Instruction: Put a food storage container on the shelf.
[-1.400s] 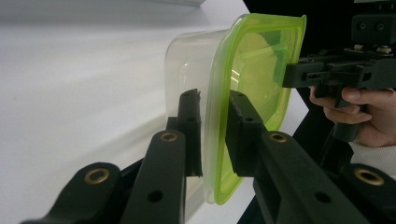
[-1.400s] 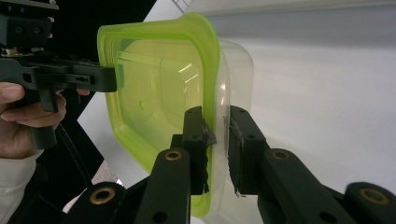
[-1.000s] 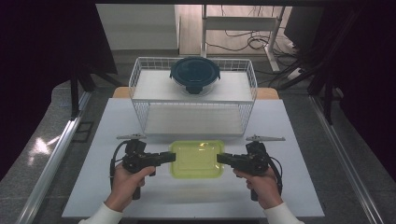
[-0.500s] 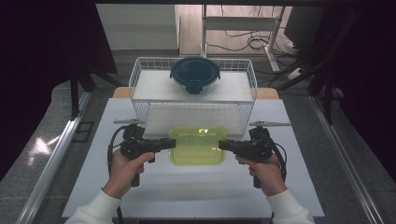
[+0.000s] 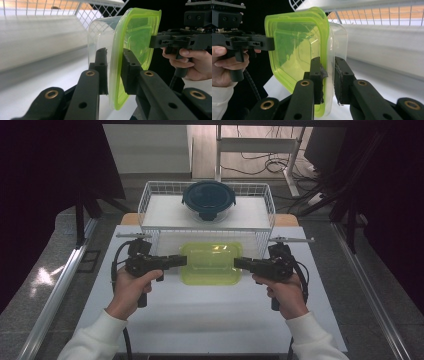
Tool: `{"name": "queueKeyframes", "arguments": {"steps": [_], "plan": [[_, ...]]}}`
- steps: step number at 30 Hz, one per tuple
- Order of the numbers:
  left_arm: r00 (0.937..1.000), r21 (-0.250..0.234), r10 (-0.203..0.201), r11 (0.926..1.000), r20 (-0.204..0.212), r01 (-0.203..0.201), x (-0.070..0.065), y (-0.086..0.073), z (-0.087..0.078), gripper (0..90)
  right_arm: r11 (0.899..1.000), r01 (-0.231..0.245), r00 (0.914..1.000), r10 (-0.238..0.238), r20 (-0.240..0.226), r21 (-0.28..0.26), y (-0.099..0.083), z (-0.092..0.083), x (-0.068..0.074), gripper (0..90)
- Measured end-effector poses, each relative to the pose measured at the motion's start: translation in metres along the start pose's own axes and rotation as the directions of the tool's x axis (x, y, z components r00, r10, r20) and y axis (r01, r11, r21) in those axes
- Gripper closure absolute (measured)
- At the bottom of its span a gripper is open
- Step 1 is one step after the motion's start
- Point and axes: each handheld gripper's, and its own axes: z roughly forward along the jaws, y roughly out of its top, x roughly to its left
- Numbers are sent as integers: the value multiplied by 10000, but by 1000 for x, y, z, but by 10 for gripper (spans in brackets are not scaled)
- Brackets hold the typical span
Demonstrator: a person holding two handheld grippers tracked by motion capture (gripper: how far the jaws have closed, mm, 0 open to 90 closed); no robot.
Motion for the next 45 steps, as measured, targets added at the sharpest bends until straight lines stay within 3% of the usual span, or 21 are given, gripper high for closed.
{"name": "queueKeyframes", "arguments": {"steps": [9,13,22,45], "plan": [[9993,-269,363,9990,17,-362,-7,32,-9,773,9994,263,9996,-264,-36,-244,31,-6,8,775],[9991,-385,433,9983,-6,-433,-8,49,-8,772,9985,376,9993,-377,-2,-400,50,-8,7,777],[9977,-518,673,9964,-57,-675,-10,73,-8,771,9971,434,9989,-445,-157,-619,71,-9,1,777],[9961,-807,858,9929,-220,-873,1,133,-15,771,9949,597,9982,-603,-42,-817,135,5,-1,785]]}}
